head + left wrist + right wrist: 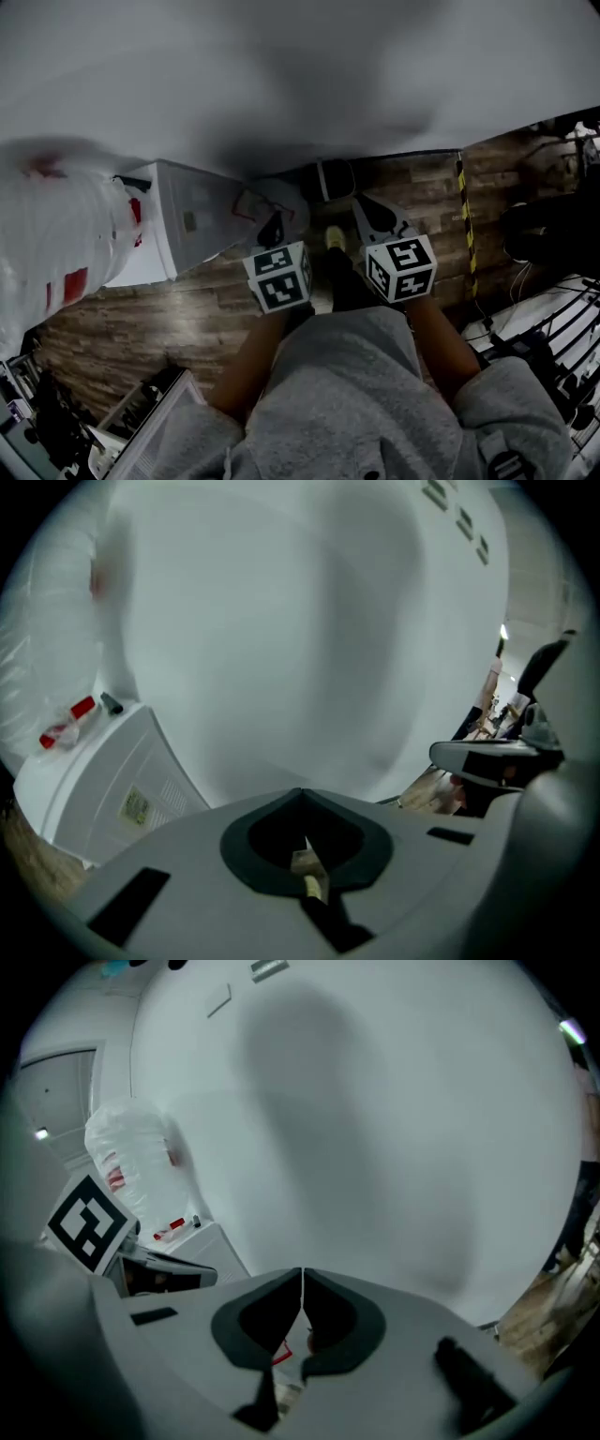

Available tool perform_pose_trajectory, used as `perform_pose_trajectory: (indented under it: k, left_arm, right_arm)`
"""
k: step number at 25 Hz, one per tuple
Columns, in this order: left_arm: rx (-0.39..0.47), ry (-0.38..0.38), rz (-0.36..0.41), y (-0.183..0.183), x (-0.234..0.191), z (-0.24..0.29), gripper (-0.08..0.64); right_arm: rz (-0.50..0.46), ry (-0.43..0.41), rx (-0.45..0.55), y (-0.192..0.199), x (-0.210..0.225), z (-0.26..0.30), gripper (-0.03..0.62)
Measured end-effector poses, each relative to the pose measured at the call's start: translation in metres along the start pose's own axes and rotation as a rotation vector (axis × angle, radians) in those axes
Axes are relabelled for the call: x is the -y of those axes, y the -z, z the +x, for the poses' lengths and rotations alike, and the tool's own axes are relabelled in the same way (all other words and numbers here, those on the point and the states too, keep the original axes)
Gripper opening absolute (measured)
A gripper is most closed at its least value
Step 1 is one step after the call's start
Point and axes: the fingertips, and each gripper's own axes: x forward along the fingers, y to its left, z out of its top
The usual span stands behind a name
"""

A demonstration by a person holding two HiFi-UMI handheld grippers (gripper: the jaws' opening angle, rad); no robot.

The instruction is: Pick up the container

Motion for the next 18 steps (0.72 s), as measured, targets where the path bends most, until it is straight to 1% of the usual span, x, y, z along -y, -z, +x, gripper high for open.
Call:
perform_pose_trajectory:
  k: [3, 5, 7, 11, 14, 15, 18]
  left_arm:
    - [-0.069, -0.034, -0.060, 0.019, -0.010, 0.017, 0.014]
    - [-0.123, -0.052, -0.097, 0.033, -0.017, 0.027, 0.015]
    - [-0.186, -0.065, -0.150, 0.051, -0.026, 0.040, 0.015]
    - [-0.293, -0.074, -0.246, 0.082, -0.037, 0.068, 0.015]
    - [-0.347, -0.066, -0.293, 0.100, -0.039, 0.091, 0.015]
    - [-0.364, -0.065, -0.306, 0.106, -0.039, 0.098, 0.015]
    - [-0.427, -0.078, -0.324, 0.128, -0.044, 0.112, 0.015]
  right_arm:
    - [0.013, -0.036, -0.074, 0.016, 0.000, 0.023, 0.026]
    - [0.001, -0.047, -0.133, 0.030, 0.000, 0.039, 0.026]
    - [0.001, -0.055, -0.194, 0.044, 0.001, 0.057, 0.026]
    - [0.046, -0.072, -0.320, 0.080, 0.007, 0.093, 0.028]
    - [0.075, -0.084, -0.393, 0.108, 0.013, 0.117, 0.032]
    - [0.077, -0.088, -0.411, 0.117, 0.015, 0.124, 0.042]
    - [0.070, -0.095, -0.454, 0.139, 0.018, 0.146, 0.103]
